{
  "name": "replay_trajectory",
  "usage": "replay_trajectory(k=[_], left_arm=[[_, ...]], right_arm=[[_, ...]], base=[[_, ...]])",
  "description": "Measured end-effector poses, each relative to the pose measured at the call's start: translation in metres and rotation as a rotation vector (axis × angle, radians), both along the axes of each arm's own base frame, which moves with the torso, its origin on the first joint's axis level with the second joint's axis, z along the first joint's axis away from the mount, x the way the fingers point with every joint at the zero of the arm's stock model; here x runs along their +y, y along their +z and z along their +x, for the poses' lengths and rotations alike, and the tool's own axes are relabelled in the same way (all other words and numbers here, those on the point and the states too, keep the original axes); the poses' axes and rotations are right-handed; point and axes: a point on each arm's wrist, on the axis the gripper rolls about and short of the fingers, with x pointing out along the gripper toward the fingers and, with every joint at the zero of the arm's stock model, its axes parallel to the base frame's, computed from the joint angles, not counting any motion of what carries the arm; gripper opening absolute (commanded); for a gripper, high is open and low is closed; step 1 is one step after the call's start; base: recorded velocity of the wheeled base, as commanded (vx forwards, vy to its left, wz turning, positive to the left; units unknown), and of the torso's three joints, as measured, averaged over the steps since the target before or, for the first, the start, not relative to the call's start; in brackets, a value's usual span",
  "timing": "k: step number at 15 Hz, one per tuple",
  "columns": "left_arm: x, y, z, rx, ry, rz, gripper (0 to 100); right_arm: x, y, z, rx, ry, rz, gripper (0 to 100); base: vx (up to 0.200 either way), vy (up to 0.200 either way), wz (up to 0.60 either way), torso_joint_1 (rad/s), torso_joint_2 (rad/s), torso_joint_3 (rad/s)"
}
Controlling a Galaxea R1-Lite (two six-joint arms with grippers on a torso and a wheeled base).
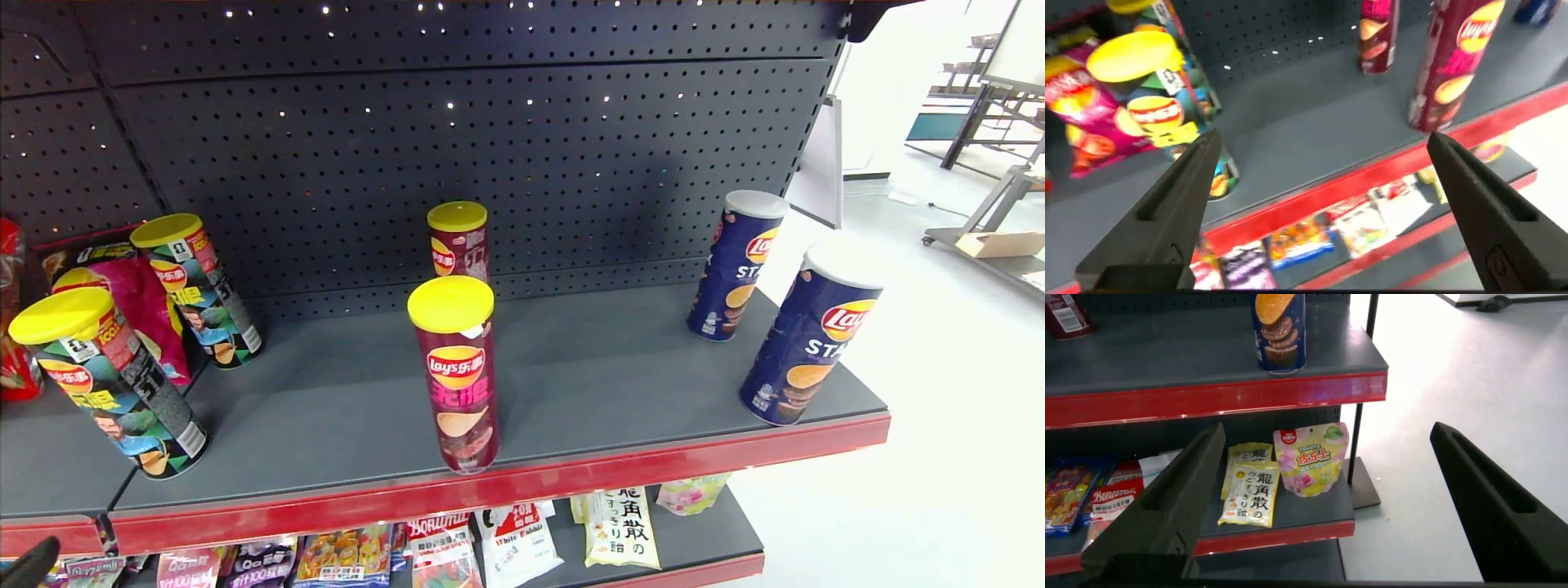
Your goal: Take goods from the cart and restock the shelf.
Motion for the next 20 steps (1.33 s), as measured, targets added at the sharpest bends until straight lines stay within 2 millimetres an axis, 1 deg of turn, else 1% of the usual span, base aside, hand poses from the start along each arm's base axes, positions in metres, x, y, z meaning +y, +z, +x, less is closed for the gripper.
replay_trajectory(k=[2, 5, 7, 8, 10, 13, 16, 18, 20], left_arm=[[0.001, -0.005, -0.009, -0.041, 0.026, 0.027, 100], [0.002, -0.013, -0.021, -0.082, 0.037, 0.014, 100], [0.002, -0.021, -0.029, -0.1, 0.041, -0.032, 100], [0.002, -0.024, -0.033, -0.114, 0.047, -0.079, 100], [0.003, -0.026, -0.039, -0.143, 0.059, -0.109, 100], [0.004, -0.029, -0.043, -0.163, 0.099, -0.111, 100], [0.006, -0.032, -0.043, -0.162, 0.202, -0.106, 100], [0.006, -0.039, -0.042, -0.147, 0.206, -0.103, 100], [0.006, -0.047, -0.045, -0.16, 0.187, -0.114, 100]], right_arm=[[0.0, 0.0, 0.0, 0.0, 0.0, 0.0, 100], [0.0, 0.0, 0.0, 0.0, 0.007, -0.005, 100], [0.0, 0.0, 0.0, 0.0, 0.007, -0.003, 100], [0.0, 0.0, 0.0, 0.0, 0.006, -0.002, 100], [0.0, 0.0, 0.0, 0.0, 0.006, -0.001, 100], [0.0, 0.0, 0.0, 0.0, 0.002, -0.001, 100], [0.0, 0.0, 0.0, 0.001, -0.002, -0.002, 100], [0.0, 0.0, 0.0, 0.001, -0.002, -0.003, 100], [0.0, 0.0, 0.0, 0.002, -0.002, -0.003, 100]], base=[[0.0, 0.0, 0.0, 0.0, 0.0, 0.0], [0.0, 0.0, 0.0, 0.0, 0.0, 0.0], [0.0, 0.0, 0.0, 0.0, 0.0, 0.0], [0.0, 0.0, 0.0, 0.0, 0.0, 0.0], [0.0, 0.0, 0.0, 0.0, 0.0, 0.0], [0.0, 0.0, 0.0, 0.0, 0.0, 0.0], [0.0, 0.0, 0.0, 0.0, 0.0, 0.0], [0.0, 0.0, 0.0, 0.0, 0.0, 0.0], [0.0, 0.0, 0.0, 0.0, 0.0, 0.0]])
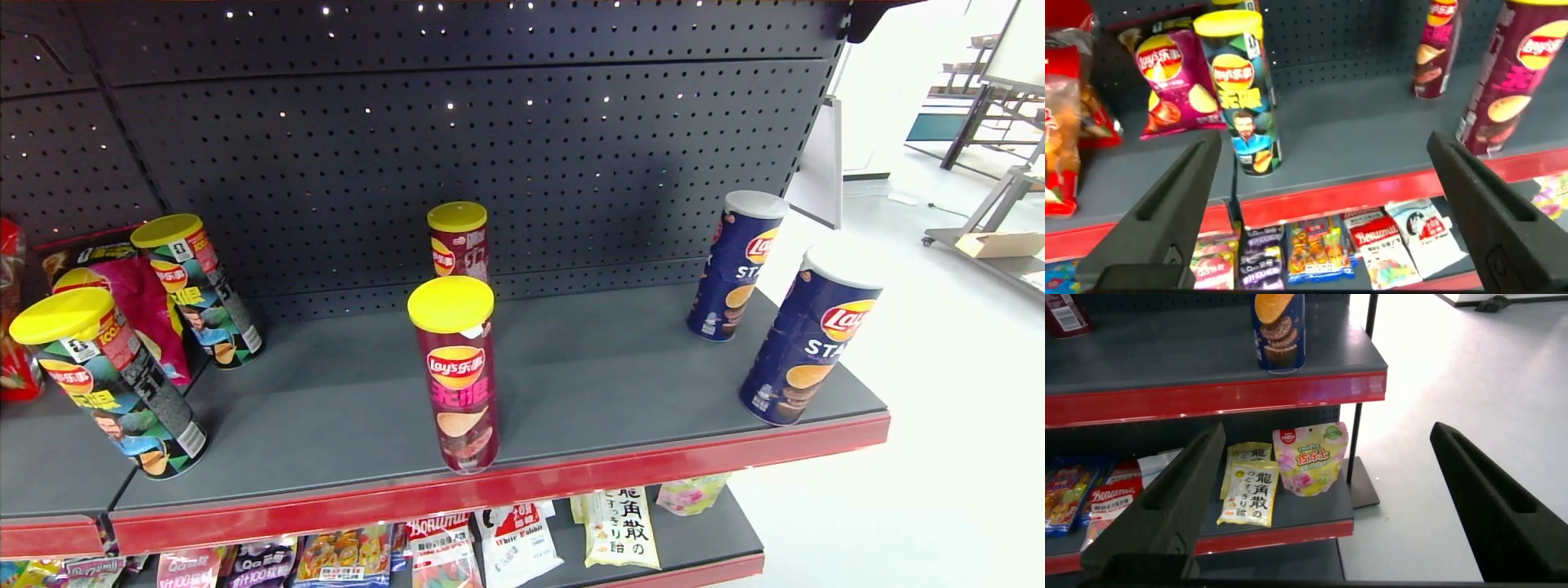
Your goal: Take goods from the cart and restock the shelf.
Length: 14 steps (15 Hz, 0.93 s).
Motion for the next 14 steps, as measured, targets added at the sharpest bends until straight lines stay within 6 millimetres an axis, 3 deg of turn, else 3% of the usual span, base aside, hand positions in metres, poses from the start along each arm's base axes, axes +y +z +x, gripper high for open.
replay_trajectory(k=[3, 6, 7, 9, 10, 12, 14], left_arm=[[0.0, -0.006, -0.003, -0.009, -0.011, -0.018, 100], [0.001, 0.018, -0.009, -0.01, -0.007, -0.042, 100], [0.001, 0.029, -0.014, 0.037, -0.002, -0.055, 100], [0.002, 0.03, -0.02, 0.211, 0.01, -0.067, 100], [0.002, 0.032, -0.022, 0.219, 0.012, -0.069, 100], [0.002, 0.02, -0.015, 0.213, 0.014, -0.071, 100], [0.001, -0.005, -0.001, 0.149, 0.02, -0.076, 100]], right_arm=[[0.0, 0.0, 0.0, 0.0, 0.002, 0.0, 100], [0.0, 0.0, 0.0, 0.0, 0.002, 0.0, 100], [0.0, 0.0, 0.0, 0.0, 0.002, -0.002, 100], [0.0, 0.0, 0.0, 0.0, 0.001, 0.0, 100], [0.0, 0.0, 0.0, 0.0, 0.002, 0.0, 100], [0.0, 0.0, 0.0, -0.001, 0.002, 0.0, 100], [0.0, 0.0, 0.0, 0.0, 0.002, 0.0, 100]], base=[[0.0, 0.0, 0.0, 0.0, 0.0, 0.0], [0.0, 0.0, 0.0, 0.0, 0.0, 0.0], [0.0, 0.0, 0.0, 0.0, 0.0, 0.0], [0.0, 0.0, 0.0, 0.0, 0.0, 0.0], [0.0, 0.0, 0.0, 0.0, 0.0, 0.0], [0.0, 0.0, 0.0, 0.0, 0.0, 0.0], [0.0, 0.0, 0.0, 0.0, 0.0, 0.0]])
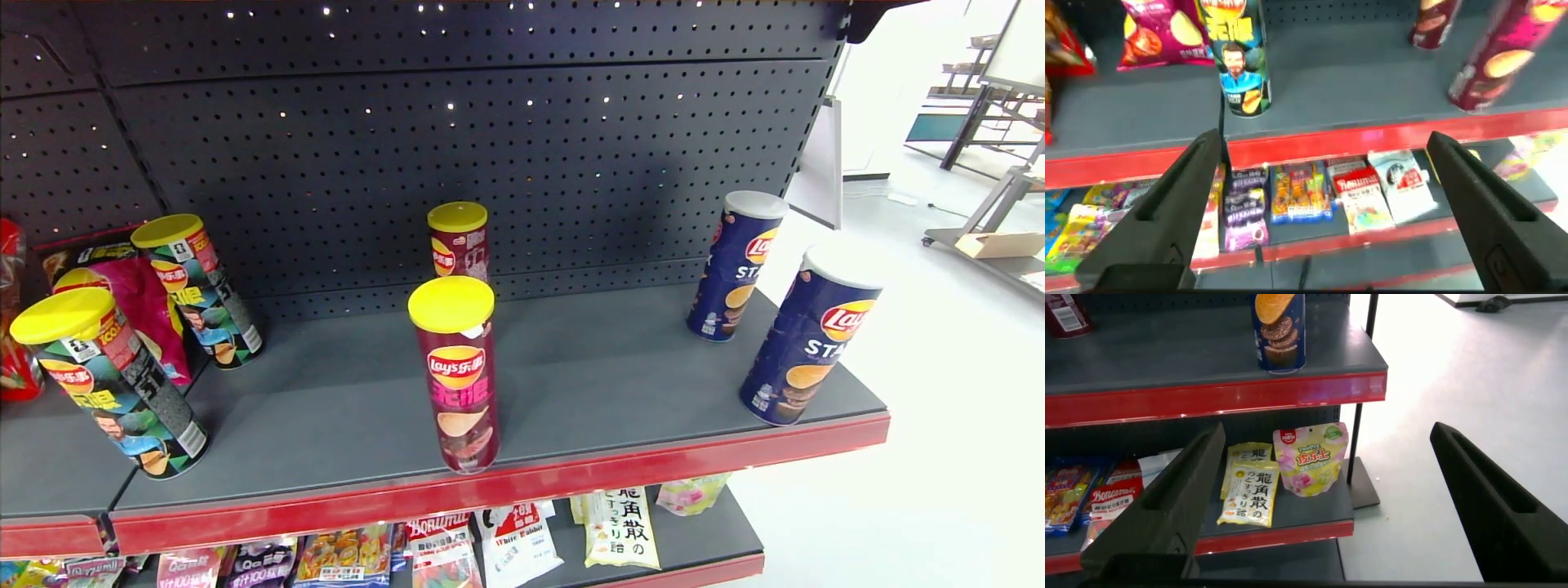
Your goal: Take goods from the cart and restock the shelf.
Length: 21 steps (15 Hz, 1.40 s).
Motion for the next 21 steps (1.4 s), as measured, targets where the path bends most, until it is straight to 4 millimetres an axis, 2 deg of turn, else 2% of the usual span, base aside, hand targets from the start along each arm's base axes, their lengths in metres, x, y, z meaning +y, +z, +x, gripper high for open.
replay_trajectory(k=[3, 4, 7, 8, 10, 12, 14, 19, 21], left_arm=[[0.0, -0.034, 0.01, 0.018, 0.06, 0.001, 100], [-0.001, -0.034, 0.008, 0.029, 0.079, -0.003, 100], [-0.002, -0.01, -0.001, 0.015, 0.114, -0.049, 100], [-0.002, -0.012, -0.002, 0.013, 0.101, -0.058, 100], [-0.003, -0.035, 0.005, -0.007, 0.05, -0.077, 100], [-0.004, -0.048, 0.013, -0.135, 0.014, -0.069, 100], [-0.004, -0.061, 0.016, -0.126, 0.006, -0.062, 100], [-0.004, -0.066, 0.016, -0.12, -0.021, -0.05, 100], [-0.004, -0.067, 0.016, -0.121, -0.021, -0.052, 100]], right_arm=[[0.0, 0.0, 0.0, 0.0, 0.0, 0.0, 100], [0.0, 0.0, 0.0, 0.0, 0.0, 0.0, 100], [0.0, 0.0, 0.0, 0.0, 0.0, 0.0, 100], [0.0, 0.0, 0.0, 0.0, 0.0, 0.0, 100], [0.0, 0.0, 0.0, 0.0, 0.0, 0.0, 100], [0.0, 0.0, 0.0, 0.0, 0.0, 0.0, 100], [0.0, 0.0, 0.0, 0.0, 0.0, 0.0, 100], [0.0, 0.0, 0.0, 0.001, 0.0, 0.0, 100], [0.0, 0.0, 0.0, 0.0, 0.0, 0.0, 100]], base=[[0.0, 0.0, 0.0, 0.0, 0.0, 0.0], [0.0, 0.0, 0.0, 0.0, 0.0, 0.0], [0.0, 0.0, 0.0, 0.0, 0.0, 0.0], [0.0, 0.0, 0.0, 0.0, 0.0, 0.0], [0.0, 0.0, 0.0, 0.0, 0.0, 0.0], [0.0, 0.0, 0.0, 0.0, 0.0, 0.0], [0.0, 0.0, 0.0, 0.0, 0.0, 0.0], [0.0, 0.0, 0.0, 0.0, 0.0, 0.0], [-0.2, 0.0, 0.0, 0.002, 0.0, 0.007]])
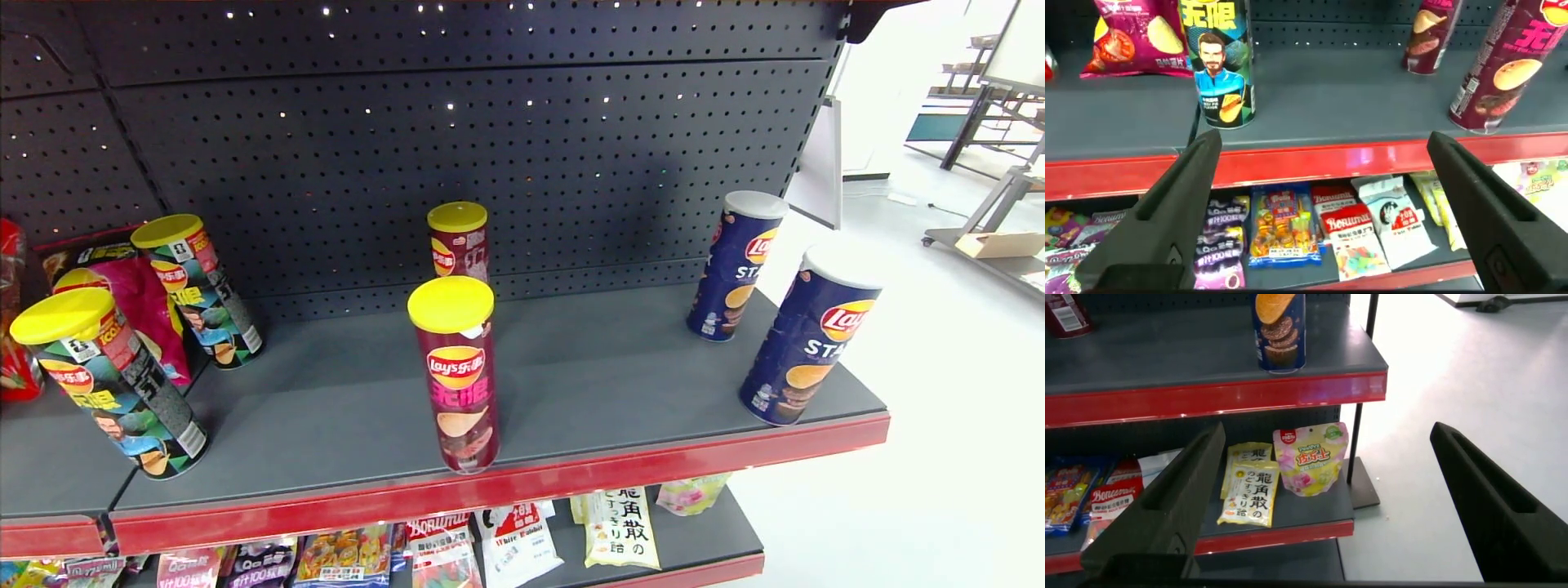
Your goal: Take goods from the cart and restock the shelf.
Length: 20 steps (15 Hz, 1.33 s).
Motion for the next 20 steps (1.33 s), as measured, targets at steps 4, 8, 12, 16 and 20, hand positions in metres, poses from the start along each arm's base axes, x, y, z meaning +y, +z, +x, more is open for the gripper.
replay_trajectory(k=[4, 8, 12, 16, 20], left_arm=[[-0.0002, -0.0002, 0.0, 0.001, -0.006, 0.001, 100], [-0.0002, -0.0001, -0.0001, -0.001, -0.007, 0.001, 100], [0.0, 0.0, -0.0001, -0.001, 0.0, -0.005, 100], [-0.0001, -0.0003, -0.0001, 0.001, -0.004, -0.002, 100], [-0.0005, 0.0003, 0.0, -0.009, -0.021, 0.035, 100]], right_arm=[[0.0, 0.0002, -0.0001, 0.0, -0.001, 0.0, 100], [0.0, 0.0, 0.0, 0.0, 0.0, -0.001, 100], [0.0, 0.0, 0.0, 0.0, 0.002, -0.001, 100], [0.0001, 0.0004, -0.0001, -0.002, 0.007, -0.004, 100], [0.0026, 0.0007, -0.0002, -0.009, 0.118, -0.056, 100]], base=[[-0.05, 0.0, 0.15, -0.004, 0.0, 0.006], [0.0, 0.0, 0.6, 0.004, 0.0, 0.001], [0.0, 0.0, 0.15, 0.004, 0.0, 0.001], [0.0, 0.0, 0.0, 0.0, 0.0, 0.0], [0.0, 0.0, 0.0, 0.0, 0.0, 0.0]])
